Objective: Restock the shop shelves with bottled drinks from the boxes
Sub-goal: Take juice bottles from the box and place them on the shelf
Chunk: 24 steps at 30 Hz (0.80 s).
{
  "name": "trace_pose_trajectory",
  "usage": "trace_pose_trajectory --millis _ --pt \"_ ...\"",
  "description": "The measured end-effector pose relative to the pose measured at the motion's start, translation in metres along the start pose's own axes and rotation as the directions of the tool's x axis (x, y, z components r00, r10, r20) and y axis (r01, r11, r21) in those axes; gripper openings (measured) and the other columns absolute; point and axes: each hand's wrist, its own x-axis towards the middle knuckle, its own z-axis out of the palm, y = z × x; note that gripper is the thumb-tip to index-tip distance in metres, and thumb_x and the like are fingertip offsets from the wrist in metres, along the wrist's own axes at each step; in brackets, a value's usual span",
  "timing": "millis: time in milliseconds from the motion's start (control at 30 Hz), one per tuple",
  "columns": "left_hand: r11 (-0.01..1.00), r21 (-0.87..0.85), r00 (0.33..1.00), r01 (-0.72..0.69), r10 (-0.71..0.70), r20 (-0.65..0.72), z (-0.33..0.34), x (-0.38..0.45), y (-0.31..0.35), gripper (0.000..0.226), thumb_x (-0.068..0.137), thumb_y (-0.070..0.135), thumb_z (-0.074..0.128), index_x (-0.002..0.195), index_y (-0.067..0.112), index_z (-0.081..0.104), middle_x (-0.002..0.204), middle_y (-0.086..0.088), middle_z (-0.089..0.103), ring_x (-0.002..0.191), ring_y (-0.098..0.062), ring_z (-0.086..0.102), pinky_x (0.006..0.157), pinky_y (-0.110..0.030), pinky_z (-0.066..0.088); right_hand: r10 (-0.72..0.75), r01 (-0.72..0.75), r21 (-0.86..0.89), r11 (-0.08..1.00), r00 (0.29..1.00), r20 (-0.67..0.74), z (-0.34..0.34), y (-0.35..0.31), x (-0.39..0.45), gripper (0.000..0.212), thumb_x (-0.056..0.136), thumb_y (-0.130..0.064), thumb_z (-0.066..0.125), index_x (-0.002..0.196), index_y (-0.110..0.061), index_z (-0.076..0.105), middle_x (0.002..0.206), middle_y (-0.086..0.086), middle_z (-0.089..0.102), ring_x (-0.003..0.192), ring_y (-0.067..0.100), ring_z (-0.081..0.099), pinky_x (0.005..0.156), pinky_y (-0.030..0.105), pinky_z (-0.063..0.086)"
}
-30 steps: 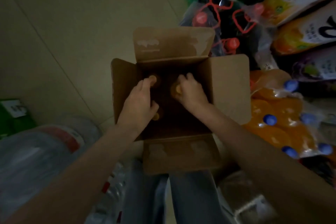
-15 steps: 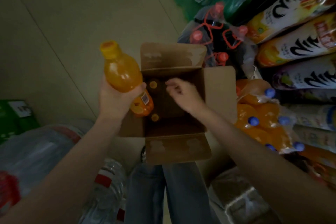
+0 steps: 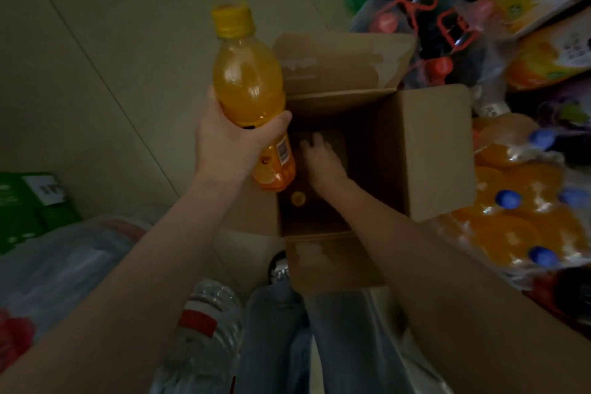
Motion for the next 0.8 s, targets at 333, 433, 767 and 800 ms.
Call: trace_pose_trajectory --millis 333,433,767,800 --pt "0.971 0.141 0.946 -0.193 0.146 0.29 0.009 -0.078 0.185 0.076 0.062 0.02 0.084 0.126 0.01 0.044 0.116 -0.002 0.054 0.107 -0.016 0.05 0.081 -0.021 0.037 0.194 -0.121 0.342 0.932 0.963 -0.186 -0.258 0.038 -0.205 0.036 0.077 -0.014 0.069 0.111 -0.004 0.061 0.111 0.013 0.06 0.107 0.028 0.054 0.075 0.029 0.034" --pt "0.935 0.124 0.88 -0.331 0.259 0.399 0.006 -0.121 0.28 0.096 0.039 0.047 0.077 0.124 0.013 0.047 0.107 0.001 0.055 0.107 -0.019 0.053 0.085 -0.03 0.04 0.22 -0.084 0.371 0.925 0.913 -0.343 -0.347 0.045 -0.296 0.037 0.073 -0.012 0.069 0.11 -0.012 0.065 0.111 0.012 0.063 0.107 0.028 0.055 0.08 0.027 0.034" --pt "0.6 -0.17 0.393 -0.781 0.685 0.614 0.064 -0.317 0.597 0.083 0.064 0.021 0.085 0.134 0.015 0.04 0.125 -0.012 0.055 0.113 -0.031 0.053 0.083 -0.034 0.04 0.592 0.044 0.606 0.795 0.163 -0.789 -0.575 0.113 -0.629 0.027 0.077 -0.022 0.074 0.099 -0.009 0.067 0.092 0.004 0.063 0.084 0.012 0.055 0.079 0.026 0.046" --pt "0.575 -0.215 0.343 -0.789 0.703 0.624 0.075 -0.34 0.614 0.08 0.065 0.021 0.083 0.133 0.016 0.04 0.125 -0.01 0.054 0.113 -0.03 0.052 0.083 -0.034 0.041 0.565 0.008 0.567 0.824 0.078 -0.821 -0.58 0.119 -0.65 0.029 0.078 -0.025 0.073 0.101 -0.009 0.066 0.095 0.005 0.061 0.086 0.013 0.052 0.078 0.024 0.042"
